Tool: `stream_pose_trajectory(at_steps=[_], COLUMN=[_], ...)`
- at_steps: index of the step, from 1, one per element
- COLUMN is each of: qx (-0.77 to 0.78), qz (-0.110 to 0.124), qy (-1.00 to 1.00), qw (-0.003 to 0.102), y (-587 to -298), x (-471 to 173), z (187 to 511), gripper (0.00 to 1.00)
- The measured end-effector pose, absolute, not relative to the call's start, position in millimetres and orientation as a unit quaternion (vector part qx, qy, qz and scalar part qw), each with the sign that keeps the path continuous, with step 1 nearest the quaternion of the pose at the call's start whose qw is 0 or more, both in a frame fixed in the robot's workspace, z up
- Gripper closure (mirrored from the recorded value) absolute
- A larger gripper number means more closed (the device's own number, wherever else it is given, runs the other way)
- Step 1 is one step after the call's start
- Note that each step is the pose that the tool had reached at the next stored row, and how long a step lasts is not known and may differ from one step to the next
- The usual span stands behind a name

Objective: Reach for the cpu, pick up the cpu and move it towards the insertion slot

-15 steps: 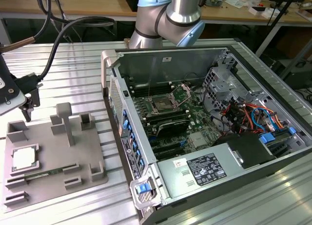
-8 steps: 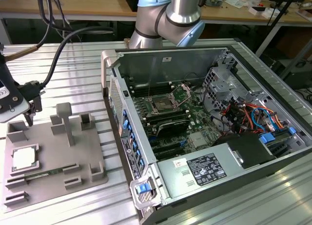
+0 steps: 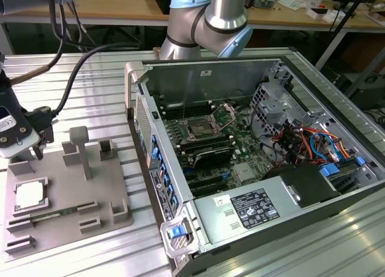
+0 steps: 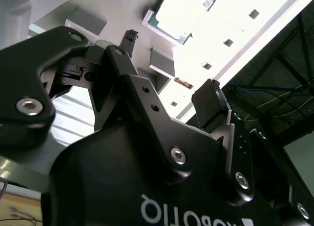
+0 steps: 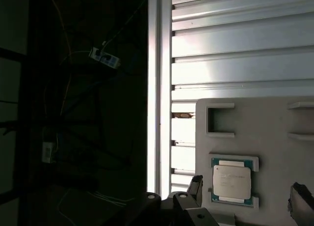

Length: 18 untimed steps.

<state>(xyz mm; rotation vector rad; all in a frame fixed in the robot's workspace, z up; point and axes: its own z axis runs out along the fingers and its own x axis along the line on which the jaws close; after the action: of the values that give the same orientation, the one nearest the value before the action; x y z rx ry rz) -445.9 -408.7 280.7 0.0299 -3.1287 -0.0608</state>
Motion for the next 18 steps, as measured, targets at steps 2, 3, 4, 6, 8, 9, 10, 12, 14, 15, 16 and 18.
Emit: stream_pose_trajectory(at_steps=[2,3,4,6,8,9,10,12,14,15,16,18], qx=[0.010,0.010,0.010,0.010,0.010,0.010,0.010,0.010,0.010,0.010,0.010,0.010], qz=[-0.019,-0.019,-0.019,-0.019,-0.019,-0.019,-0.019,-0.019,-0.019,-0.019,-0.019,-0.019], qy=[-1.000,-1.000,-1.000,-1.000,-1.000,-1.000,-1.000,-1.000,-1.000,-1.000,-1.000,-1.000], qw=[0.006,0.006,0.006,0.006,0.006,0.006,0.006,0.006,0.006,0.006,0.006,0.006], y=[-409,-409,-409,-409,-409,-409,-409,-409,-409,-409,-409,-409], x=[-446,-446,-446,-446,-446,-446,-446,-446,-446,-446,-446,-446], z=[278,277,275,272,270,269,268,267,264,262,261,258], gripper=[0.26,0.26,0.26,0.26,0.26,0.26,0.26,0.26,0.26,0.26,0.26,0.26])
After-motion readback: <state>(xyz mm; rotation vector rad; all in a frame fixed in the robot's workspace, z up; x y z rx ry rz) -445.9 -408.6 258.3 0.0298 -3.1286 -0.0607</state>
